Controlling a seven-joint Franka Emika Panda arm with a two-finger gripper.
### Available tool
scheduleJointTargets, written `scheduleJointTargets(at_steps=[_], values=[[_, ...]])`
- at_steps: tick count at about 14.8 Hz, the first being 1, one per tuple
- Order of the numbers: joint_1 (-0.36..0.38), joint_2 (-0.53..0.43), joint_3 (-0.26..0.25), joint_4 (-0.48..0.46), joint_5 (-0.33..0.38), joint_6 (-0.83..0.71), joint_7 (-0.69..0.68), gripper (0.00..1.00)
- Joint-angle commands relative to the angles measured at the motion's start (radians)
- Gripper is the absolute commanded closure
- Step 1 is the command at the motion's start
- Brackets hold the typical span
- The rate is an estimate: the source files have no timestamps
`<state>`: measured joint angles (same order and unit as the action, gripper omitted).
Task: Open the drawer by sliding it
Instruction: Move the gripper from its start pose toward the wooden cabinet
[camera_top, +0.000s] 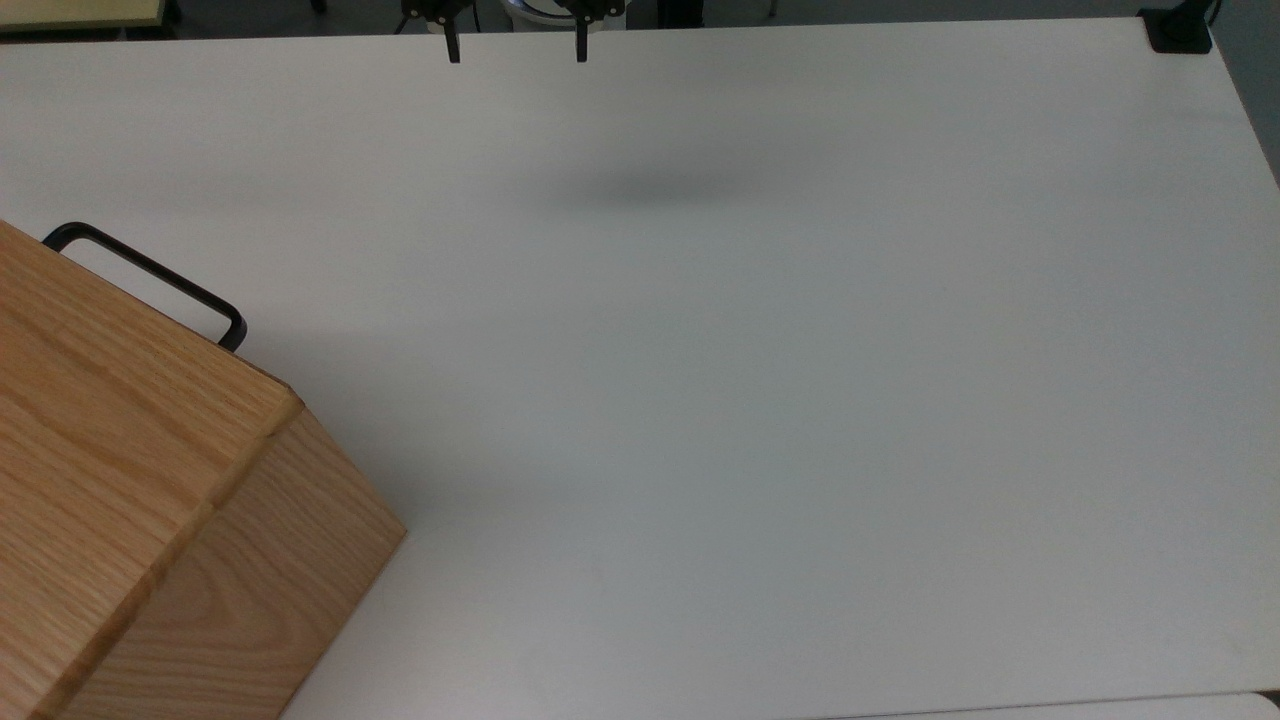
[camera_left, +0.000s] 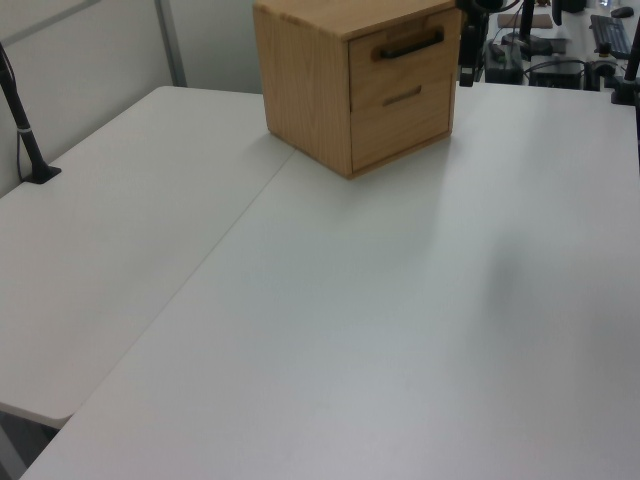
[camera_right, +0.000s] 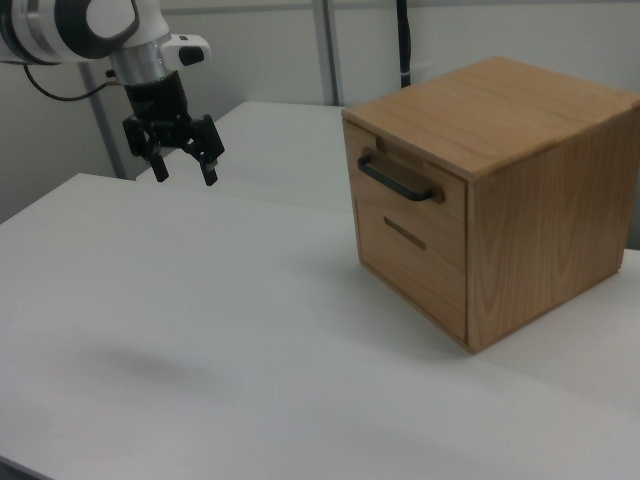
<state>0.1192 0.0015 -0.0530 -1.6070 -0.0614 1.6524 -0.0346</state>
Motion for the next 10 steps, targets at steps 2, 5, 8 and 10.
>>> scheduleJointTargets(at_steps=[2, 5, 8, 10], values=[[-0.003, -0.011, -0.008, -0.019, 0.002, 0.017, -0.015, 0.0], [-0.006, -0.018, -0.007, -0.014, 0.0, 0.017, 0.056, 0.0], [-0.019, -0.011, -0.007, -0.014, -0.011, 0.046, 0.206, 0.0], [-0.039, 0.006, -0.007, -0.016, -0.009, 0.099, 0.357, 0.0]])
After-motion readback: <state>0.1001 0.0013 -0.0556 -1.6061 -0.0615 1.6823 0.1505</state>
